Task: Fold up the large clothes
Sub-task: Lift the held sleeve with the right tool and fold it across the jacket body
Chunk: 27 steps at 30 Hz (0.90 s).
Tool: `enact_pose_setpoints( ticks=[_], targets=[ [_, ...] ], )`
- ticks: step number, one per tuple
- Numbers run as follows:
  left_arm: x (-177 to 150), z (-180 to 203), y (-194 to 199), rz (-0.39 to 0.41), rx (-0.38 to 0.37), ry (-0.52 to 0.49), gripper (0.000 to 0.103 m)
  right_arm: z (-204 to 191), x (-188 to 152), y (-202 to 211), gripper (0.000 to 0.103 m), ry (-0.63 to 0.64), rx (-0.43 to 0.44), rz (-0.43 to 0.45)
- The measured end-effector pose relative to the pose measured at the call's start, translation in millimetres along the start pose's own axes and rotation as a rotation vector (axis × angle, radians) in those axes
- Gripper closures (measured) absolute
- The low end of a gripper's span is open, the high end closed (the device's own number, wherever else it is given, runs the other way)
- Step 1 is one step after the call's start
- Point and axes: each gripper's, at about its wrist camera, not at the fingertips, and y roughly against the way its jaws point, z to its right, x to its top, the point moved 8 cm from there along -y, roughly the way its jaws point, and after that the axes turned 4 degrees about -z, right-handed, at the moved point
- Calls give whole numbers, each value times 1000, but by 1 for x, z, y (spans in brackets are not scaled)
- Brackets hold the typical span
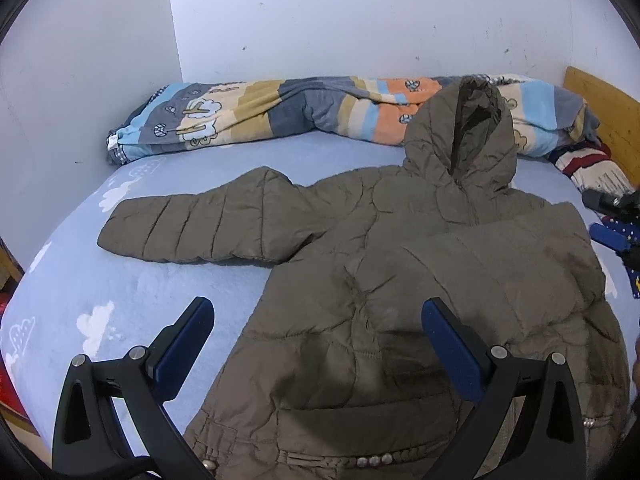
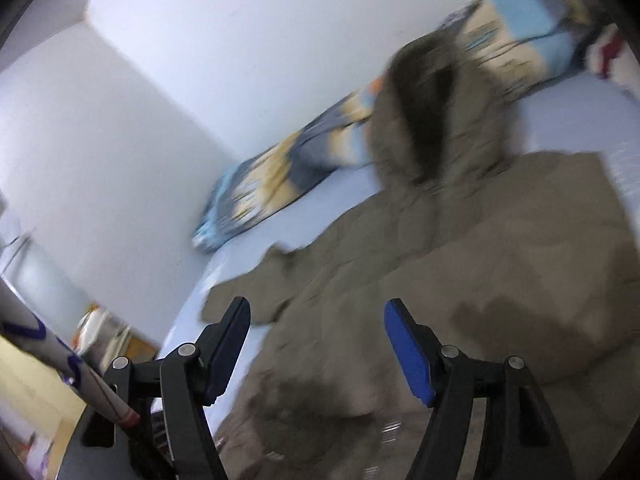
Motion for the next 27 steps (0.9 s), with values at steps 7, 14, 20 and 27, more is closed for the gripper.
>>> enact_pose_setpoints(
  ticks=[7,14,20,27],
  targets=[
    [-12,13,-27,-82,-3,-36,0,147,-6,-9,41,-182,-410,-78],
    [-40,20,-80,-269,82,-86,0,168,-20,-13,50,-203,-503,-160],
    [-28,21,-62,-188,65,-74,0,89,-4,1,50,39,-511,-87],
    [-23,17,-57,-177,57,-62,0,39,-48,-39,49,228,-441,-210]
  ],
)
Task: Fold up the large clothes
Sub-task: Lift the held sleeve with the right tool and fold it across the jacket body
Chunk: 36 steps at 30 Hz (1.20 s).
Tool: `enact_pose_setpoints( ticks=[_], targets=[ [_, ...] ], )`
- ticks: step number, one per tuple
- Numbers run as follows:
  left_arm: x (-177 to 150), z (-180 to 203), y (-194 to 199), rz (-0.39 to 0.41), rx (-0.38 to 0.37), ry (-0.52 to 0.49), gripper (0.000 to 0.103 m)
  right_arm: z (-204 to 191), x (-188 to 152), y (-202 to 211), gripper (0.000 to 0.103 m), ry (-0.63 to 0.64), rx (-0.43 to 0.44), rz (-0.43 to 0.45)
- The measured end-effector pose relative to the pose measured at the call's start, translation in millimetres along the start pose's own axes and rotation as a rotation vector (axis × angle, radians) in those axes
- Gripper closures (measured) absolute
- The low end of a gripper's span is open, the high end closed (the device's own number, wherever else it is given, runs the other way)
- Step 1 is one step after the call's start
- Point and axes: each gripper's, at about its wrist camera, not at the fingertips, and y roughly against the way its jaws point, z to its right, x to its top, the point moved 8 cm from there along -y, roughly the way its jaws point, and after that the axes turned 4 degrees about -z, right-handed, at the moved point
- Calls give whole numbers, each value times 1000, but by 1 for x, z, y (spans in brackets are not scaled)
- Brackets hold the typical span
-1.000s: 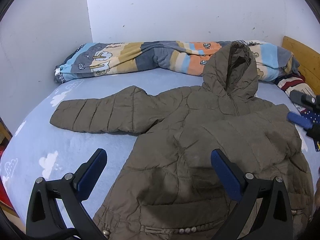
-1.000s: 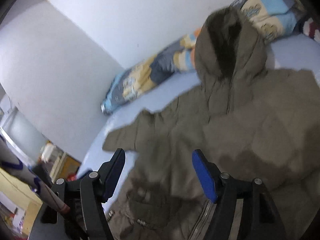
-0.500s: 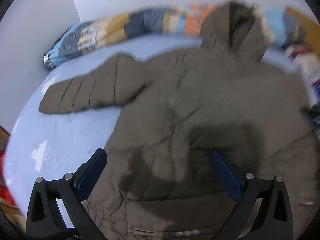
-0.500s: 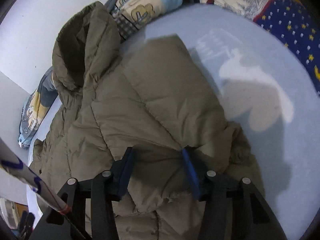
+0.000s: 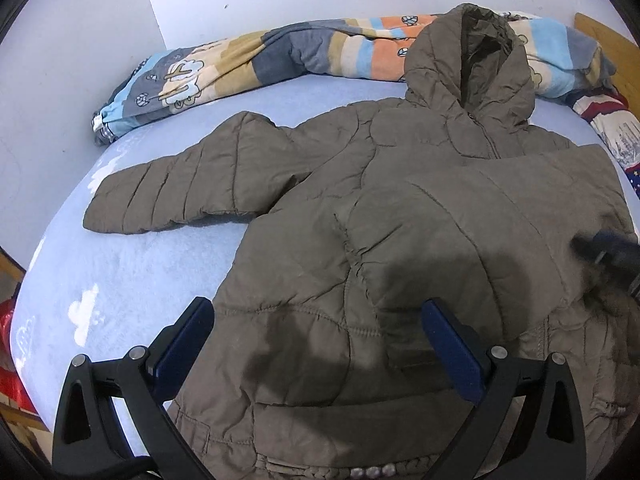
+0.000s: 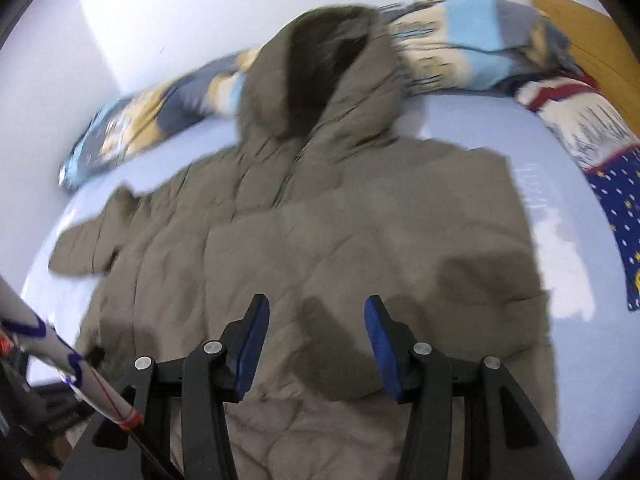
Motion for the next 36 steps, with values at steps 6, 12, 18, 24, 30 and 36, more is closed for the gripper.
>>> enact_pose_setpoints(
  ticks=[6,12,18,24,30,36],
  targets=[
    [5,-5,8,23,-18,23,0,-12,-18,-18,48,111,-92,-49],
    [22,-48,30,107,15,98,0,-52,-10,24,48,137,25,46],
    [22,-116,26,105,97,231,0,-117,-25,42,44,307,85,58],
    [15,-138,24,78,74,279,0,-186,-39,18,35,487,49,16],
    [14,-131,30,92,46,249,0,-206,-41,-28,49,611,-98,-62],
    [11,-150,25,78,19,308,0,-195,16,-14,86,385,-51,-34]
  ],
)
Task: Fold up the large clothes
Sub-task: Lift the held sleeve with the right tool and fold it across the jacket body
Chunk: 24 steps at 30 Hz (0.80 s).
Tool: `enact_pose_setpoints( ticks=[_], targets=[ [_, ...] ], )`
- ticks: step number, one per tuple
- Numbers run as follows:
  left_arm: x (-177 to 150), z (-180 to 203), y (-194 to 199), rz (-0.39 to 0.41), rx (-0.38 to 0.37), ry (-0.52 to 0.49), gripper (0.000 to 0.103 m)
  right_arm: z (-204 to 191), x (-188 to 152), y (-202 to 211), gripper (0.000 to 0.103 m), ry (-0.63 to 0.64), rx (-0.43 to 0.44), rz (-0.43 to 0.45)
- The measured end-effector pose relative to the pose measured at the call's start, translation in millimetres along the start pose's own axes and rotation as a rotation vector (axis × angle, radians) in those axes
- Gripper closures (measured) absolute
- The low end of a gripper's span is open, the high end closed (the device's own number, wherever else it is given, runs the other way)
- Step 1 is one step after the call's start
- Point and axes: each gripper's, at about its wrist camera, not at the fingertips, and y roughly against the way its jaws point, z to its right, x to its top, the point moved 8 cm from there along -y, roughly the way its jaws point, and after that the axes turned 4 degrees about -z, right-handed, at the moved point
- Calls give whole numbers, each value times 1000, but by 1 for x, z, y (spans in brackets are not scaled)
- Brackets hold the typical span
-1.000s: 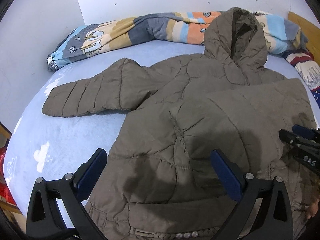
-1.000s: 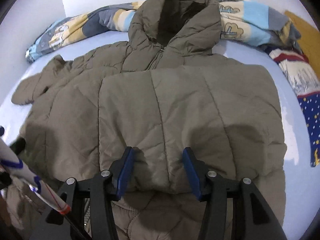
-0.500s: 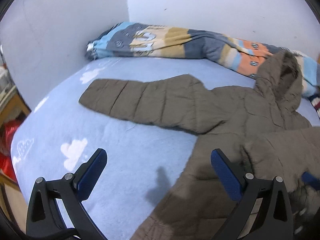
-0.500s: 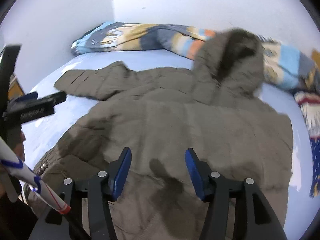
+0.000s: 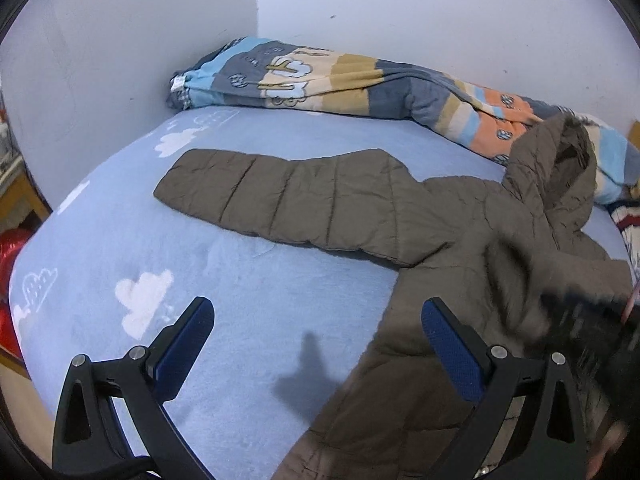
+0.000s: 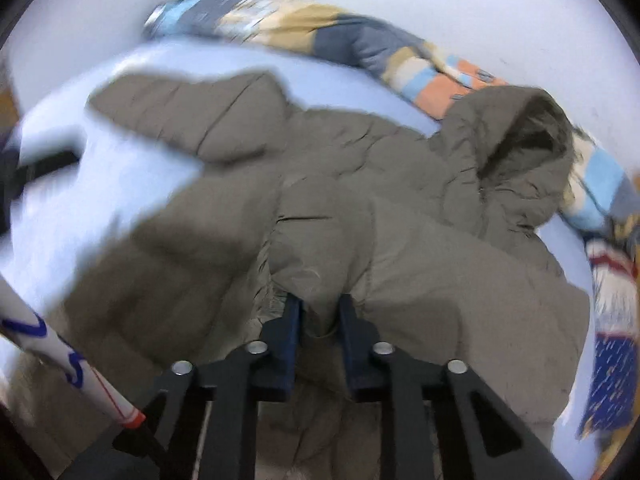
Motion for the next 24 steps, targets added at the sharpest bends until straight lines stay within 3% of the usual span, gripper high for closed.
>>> enact_pose_setpoints(
  ticks=[4,7,9,10,12,15,17,19,24],
  targets=[
    [-1,-8,-6,-19,-12,31,0,20,52,6,86,-157,17,80],
    [-2,-6,-11,-32,-13,29,0,22,73,-21,86,-181,-22,46],
    [-3,-2,-13,-42,-25,21,0,22,70,-54,84,-177,-61,-22],
    [-2,0,-13,-43,-29,17,0,22,66,-65,77,-180,-62,-54],
    [-1,4,-12,-32,-35,1,0,22,60,-75,73,-207,-20,-69],
    [-1,10,-11,-24,-42,-14,0,30,64,-46,62,-274,117,37],
    [-1,14,-11,-24,-48,-18,0,50,64,-22,40,-326,154,122],
    [-1,18,-10,-23,-50,-25,0,78,57,-15,36,-354,82,139],
    [-1,27,-1,-3,-54,-46,0,161,4,-35,36,-439,-258,-10]
  ],
)
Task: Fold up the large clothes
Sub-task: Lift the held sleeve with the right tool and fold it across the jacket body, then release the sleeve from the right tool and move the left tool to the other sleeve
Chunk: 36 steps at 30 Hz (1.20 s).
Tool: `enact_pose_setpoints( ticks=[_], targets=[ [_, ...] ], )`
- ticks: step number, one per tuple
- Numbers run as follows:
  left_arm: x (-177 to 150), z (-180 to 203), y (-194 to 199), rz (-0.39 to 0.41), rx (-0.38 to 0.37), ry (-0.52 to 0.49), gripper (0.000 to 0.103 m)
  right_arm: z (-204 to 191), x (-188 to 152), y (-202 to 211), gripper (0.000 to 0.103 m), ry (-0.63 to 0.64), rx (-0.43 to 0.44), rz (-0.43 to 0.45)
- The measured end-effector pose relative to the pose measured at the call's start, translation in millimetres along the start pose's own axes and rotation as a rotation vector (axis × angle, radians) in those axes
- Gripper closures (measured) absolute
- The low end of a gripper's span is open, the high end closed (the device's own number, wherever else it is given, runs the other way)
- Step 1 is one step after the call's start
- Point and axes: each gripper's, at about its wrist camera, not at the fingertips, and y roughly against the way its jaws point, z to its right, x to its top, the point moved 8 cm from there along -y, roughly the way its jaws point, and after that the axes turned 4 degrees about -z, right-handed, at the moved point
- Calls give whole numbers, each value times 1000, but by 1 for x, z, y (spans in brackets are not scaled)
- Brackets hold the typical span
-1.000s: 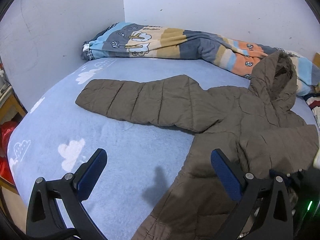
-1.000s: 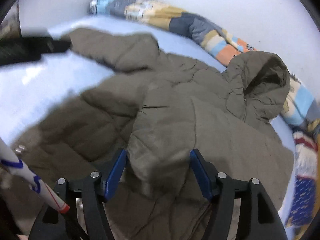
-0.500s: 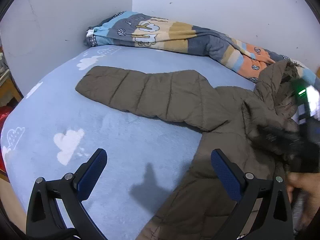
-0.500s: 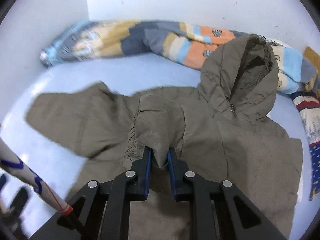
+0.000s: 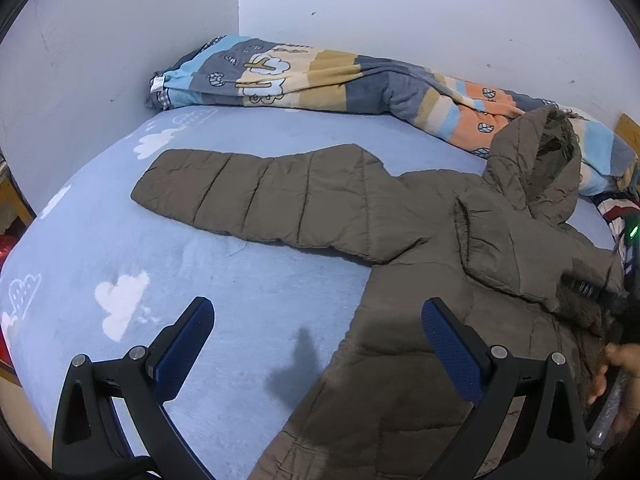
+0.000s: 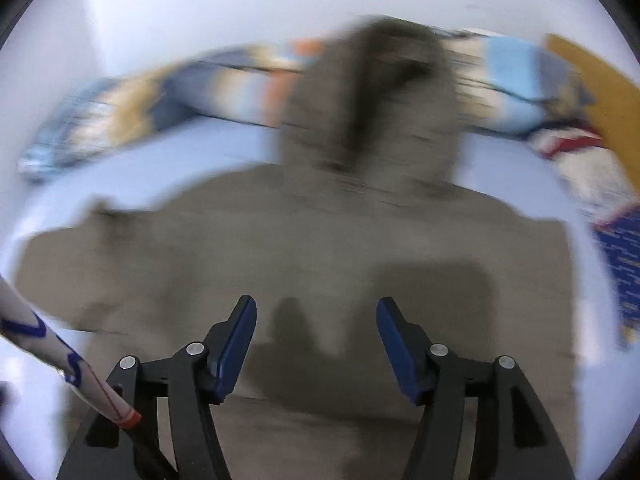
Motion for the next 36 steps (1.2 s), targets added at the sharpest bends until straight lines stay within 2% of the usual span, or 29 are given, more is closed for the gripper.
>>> enact_pose_setpoints(
  ticks=[1,2,3,6,12,15,18,21,22,24,25,31,33,36],
  targets=[
    [0,3,2,4,-1,-4,0,10,-7,-10,36,-20,-15,-37],
    [1,6,5,10,0,-10,0,17,-17,-24,30,-43,5,-102],
    [2,8,8,17,0,-16,0,19,-25,-32,29,-50,43,-139],
    [3,15,16,42,-3,-38,0,19,-27,-17,29,-30,91,-131],
    [1,24,20,50,7,-57,0,18,-39,67,29,-12,244,-38],
    [-2,30,19,46,8,-70,0,17,-64,116,28,49,306,9],
    [-6,37,19,47,19,-95,0,24,-94,141,23,106,343,59],
    [-12,44,15,37,32,-124,0,52,-116,139,23,102,355,152],
    [-14,47,12,33,39,-138,0,60,-122,128,23,89,342,146],
    [-14,50,8,33,63,-163,0,68,-125,108,26,55,310,62],
    [-14,51,7,34,70,-169,0,68,-121,105,29,48,327,57],
    [1,48,-1,24,56,-146,0,69,-109,104,29,28,381,75],
    [14,41,-4,24,35,-126,0,72,-110,103,29,20,392,65],
    [38,15,-15,32,41,-84,0,78,-109,104,29,-6,408,64]
  ],
)
